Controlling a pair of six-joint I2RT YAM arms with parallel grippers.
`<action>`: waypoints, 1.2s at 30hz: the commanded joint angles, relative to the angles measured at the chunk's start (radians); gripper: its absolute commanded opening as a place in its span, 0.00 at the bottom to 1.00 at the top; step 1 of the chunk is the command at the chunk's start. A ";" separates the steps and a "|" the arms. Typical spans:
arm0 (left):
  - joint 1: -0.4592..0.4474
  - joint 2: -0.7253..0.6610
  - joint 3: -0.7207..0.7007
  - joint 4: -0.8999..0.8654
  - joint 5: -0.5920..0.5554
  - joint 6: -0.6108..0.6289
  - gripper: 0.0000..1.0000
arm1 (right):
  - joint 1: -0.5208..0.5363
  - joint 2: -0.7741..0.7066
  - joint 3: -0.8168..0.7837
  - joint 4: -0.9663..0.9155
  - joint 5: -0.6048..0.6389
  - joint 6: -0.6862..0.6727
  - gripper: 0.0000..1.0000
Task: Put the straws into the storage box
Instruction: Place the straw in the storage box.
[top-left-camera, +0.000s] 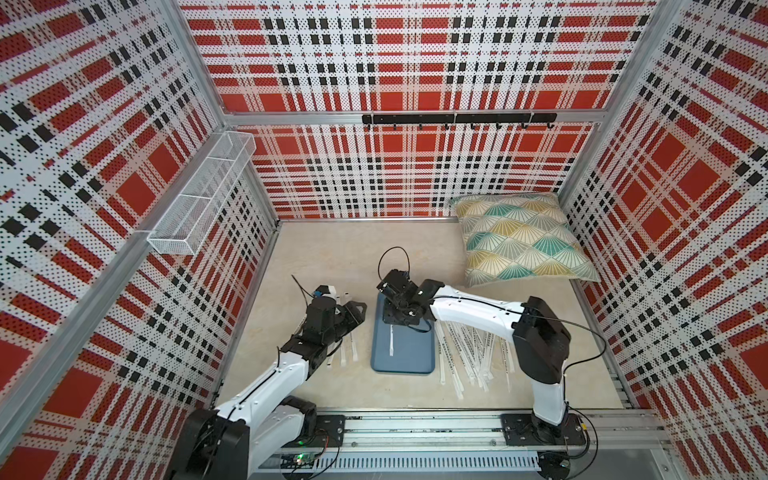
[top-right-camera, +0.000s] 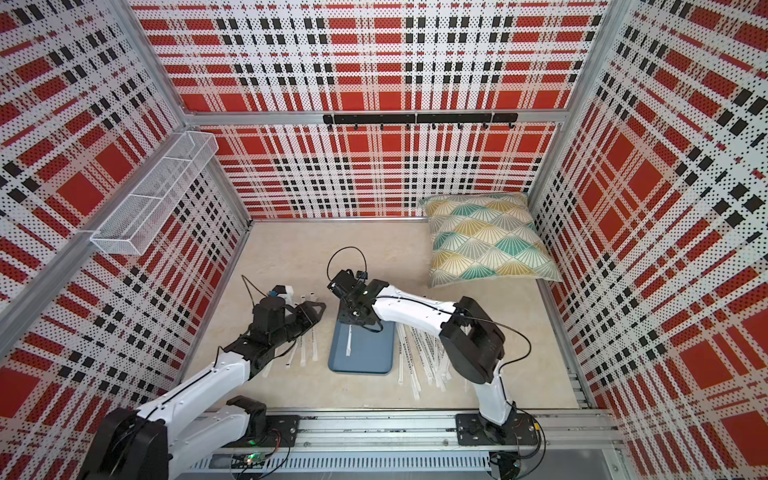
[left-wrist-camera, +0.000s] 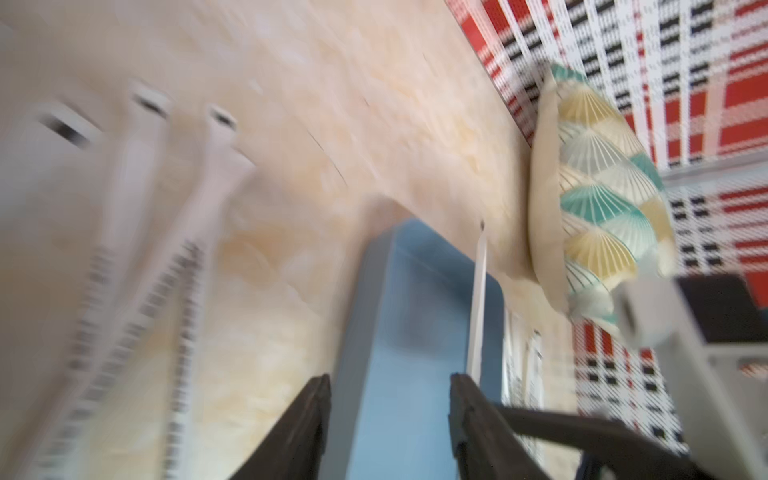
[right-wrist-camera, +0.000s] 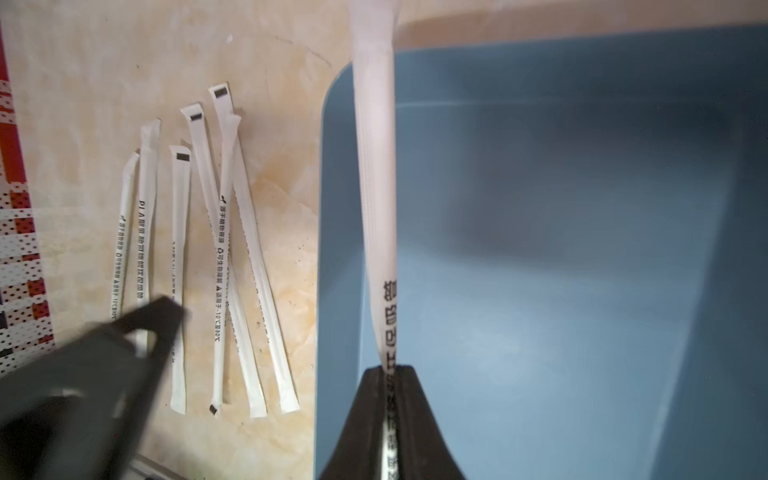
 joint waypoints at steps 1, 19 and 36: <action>0.099 -0.010 0.074 -0.183 -0.050 0.145 0.57 | 0.013 0.038 0.025 0.032 0.003 0.052 0.15; 0.120 0.027 0.128 -0.194 -0.029 0.217 0.57 | 0.008 0.226 0.158 -0.003 -0.068 0.082 0.17; 0.082 0.094 0.164 -0.213 -0.046 0.226 0.47 | -0.014 0.171 0.223 -0.089 -0.084 -0.041 0.43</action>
